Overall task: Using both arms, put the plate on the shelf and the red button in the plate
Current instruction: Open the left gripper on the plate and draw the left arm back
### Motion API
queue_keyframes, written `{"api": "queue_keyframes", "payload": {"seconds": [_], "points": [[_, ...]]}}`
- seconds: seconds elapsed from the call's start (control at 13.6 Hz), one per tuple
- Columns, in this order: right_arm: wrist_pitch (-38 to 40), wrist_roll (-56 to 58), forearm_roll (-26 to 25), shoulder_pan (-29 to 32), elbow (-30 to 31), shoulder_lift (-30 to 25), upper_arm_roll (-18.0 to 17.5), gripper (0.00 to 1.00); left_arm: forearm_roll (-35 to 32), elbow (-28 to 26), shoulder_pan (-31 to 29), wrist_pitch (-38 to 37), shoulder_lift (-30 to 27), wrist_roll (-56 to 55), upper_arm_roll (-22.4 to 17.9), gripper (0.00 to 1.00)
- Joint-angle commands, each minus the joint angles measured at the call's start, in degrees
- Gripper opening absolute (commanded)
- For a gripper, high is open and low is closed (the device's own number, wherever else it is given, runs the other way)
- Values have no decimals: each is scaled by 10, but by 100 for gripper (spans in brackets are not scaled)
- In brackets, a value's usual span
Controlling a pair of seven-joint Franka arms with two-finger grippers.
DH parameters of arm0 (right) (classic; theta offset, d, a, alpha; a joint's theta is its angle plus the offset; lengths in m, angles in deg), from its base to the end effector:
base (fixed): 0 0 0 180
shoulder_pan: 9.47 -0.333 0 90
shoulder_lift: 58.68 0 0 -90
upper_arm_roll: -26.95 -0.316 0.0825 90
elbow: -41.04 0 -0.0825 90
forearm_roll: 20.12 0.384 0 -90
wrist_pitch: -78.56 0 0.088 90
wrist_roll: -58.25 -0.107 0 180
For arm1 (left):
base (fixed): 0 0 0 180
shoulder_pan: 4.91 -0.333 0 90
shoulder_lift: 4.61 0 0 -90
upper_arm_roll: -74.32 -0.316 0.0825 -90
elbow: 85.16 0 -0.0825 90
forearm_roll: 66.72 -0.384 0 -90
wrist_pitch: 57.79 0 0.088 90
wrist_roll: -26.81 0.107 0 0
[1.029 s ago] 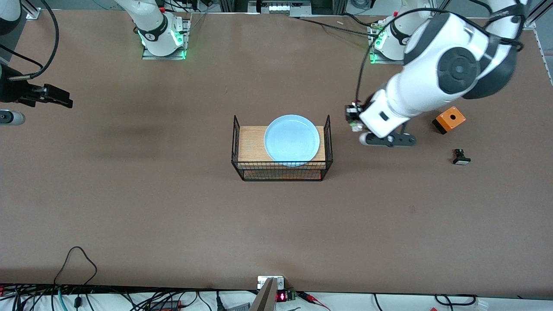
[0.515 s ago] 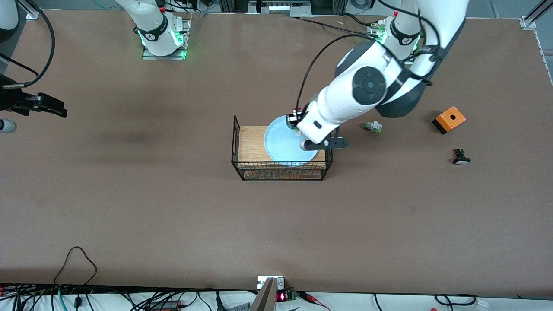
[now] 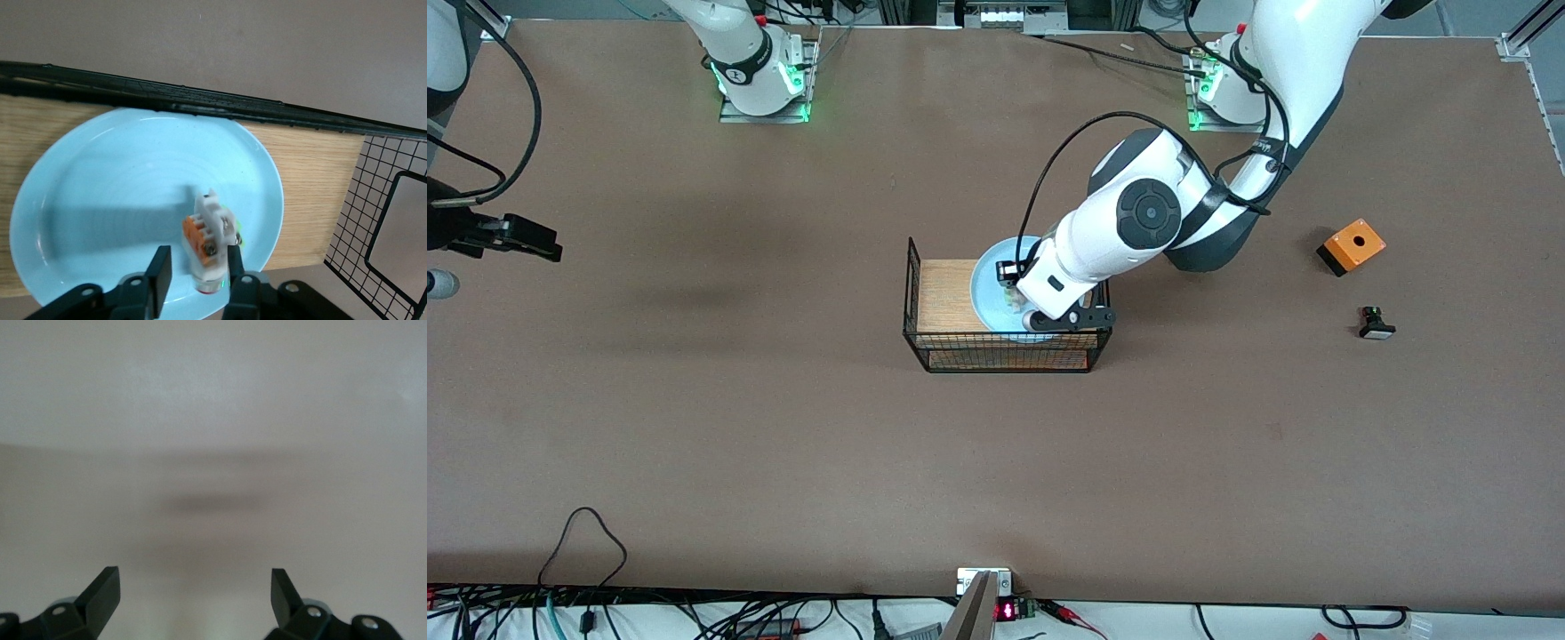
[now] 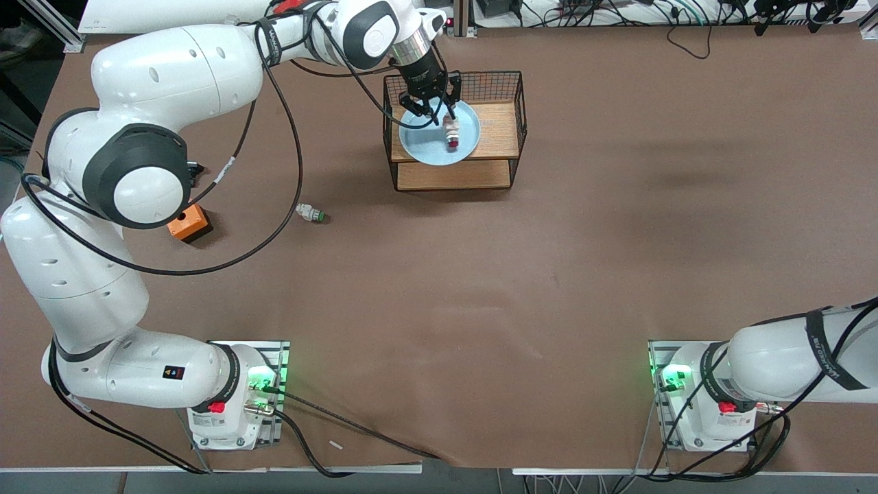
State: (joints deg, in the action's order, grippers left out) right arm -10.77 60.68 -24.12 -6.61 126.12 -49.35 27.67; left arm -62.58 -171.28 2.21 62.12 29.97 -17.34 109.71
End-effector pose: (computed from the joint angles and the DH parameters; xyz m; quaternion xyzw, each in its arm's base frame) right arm 0.5984 -0.0444 0.5701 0.9983 -0.0088 -0.0461 0.0335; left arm 0.5667 -0.4196 0.3765 0.9763 0.0803 -0.1025 0.1731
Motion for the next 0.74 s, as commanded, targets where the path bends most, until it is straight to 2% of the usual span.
{"api": "queue_keyframes", "payload": {"seconds": [0.0, 0.29, 0.51, 0.66], "points": [[6, -1, -9, -9, -25, 3, -7, 100, -13, 21, 3, -6, 4, -4, -2, 100], [7, -1, -26, -15, -25, 3, -7, 100, -14, 23, -9, -22, -11, -3, -4, 100], [5, -1, -26, -16, -26, 7, -6, 100, -50, 29, -52, -122, -64, 1, 1, 100], [0, -2, -25, -16, -26, 7, -7, 100, -83, 51, -61, -213, -89, 51, -1, 100]]}}
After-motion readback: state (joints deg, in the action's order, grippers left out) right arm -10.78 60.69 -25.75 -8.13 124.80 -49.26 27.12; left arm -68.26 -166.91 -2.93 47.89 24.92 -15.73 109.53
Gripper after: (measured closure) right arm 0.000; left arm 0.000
